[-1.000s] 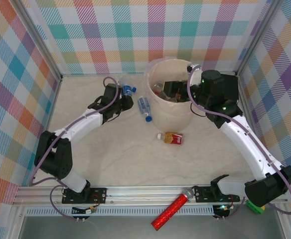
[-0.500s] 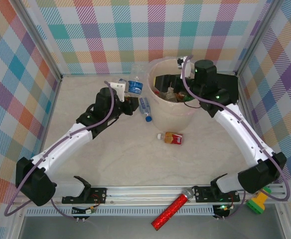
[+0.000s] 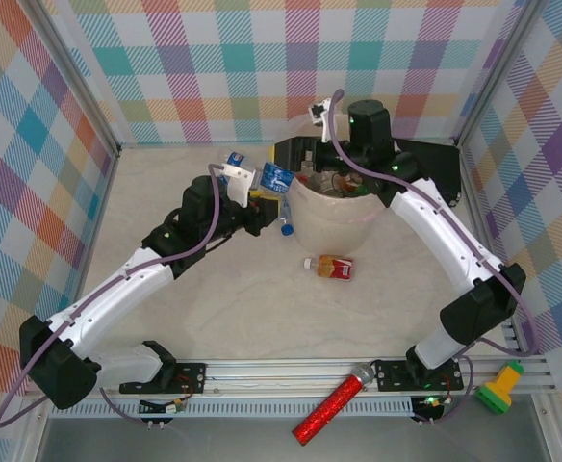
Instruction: Put the plastic bottles in the bin
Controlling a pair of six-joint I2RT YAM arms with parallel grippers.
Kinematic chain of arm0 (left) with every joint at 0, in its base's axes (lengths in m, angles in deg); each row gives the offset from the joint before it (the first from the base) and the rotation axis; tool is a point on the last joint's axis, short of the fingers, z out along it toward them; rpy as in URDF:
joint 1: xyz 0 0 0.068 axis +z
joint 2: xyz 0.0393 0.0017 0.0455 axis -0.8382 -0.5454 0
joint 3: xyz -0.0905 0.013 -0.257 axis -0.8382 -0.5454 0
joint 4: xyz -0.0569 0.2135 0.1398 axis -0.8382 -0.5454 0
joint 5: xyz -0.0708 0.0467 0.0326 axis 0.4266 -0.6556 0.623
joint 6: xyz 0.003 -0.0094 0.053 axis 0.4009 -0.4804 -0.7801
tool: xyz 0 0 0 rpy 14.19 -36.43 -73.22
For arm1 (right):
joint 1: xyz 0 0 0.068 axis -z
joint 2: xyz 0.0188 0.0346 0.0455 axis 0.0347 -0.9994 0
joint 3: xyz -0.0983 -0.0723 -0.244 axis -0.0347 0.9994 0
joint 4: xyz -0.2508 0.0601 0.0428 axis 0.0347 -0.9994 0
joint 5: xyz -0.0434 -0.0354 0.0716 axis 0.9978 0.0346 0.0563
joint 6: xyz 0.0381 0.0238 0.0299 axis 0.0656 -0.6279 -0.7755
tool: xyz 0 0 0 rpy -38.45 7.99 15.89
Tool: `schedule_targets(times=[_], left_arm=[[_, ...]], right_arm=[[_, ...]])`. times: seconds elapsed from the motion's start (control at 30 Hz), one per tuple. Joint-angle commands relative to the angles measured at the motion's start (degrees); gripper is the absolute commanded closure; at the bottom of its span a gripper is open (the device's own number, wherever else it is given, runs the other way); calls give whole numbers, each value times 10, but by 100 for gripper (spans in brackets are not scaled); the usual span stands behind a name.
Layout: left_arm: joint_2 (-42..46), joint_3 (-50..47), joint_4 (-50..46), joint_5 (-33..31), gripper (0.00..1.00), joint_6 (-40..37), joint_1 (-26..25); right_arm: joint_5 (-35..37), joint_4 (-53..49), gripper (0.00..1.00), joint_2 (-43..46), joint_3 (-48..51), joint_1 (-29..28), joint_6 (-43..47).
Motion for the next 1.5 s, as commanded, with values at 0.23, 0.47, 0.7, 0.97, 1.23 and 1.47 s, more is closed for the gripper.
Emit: schedule_targets(times=[0.23, 0.47, 0.7, 0.97, 1.23, 1.47], left_arm=[[6, 2, -6, 6, 74, -20, -7], [0, 6, -7, 2, 64, -19, -8], [1, 5, -8, -10, 53, -17, -8], [14, -1, -3, -37, 24, -11, -8], [30, -9, -4, -69, 2, -1, -8], [33, -11, 1, -83, 0, 8, -8]], right_arm=[[-46, -5, 28, -2, -19, -5, -9], [-35, 1, 34, 4, -12, -4, -9], [-19, 6, 36, 10, -6, -5, -9], [27, -2, 36, 35, 0, 15, -3], [159, -32, 36, 84, 12, 54, 48], [309, -55, 36, 108, 21, 73, 127]])
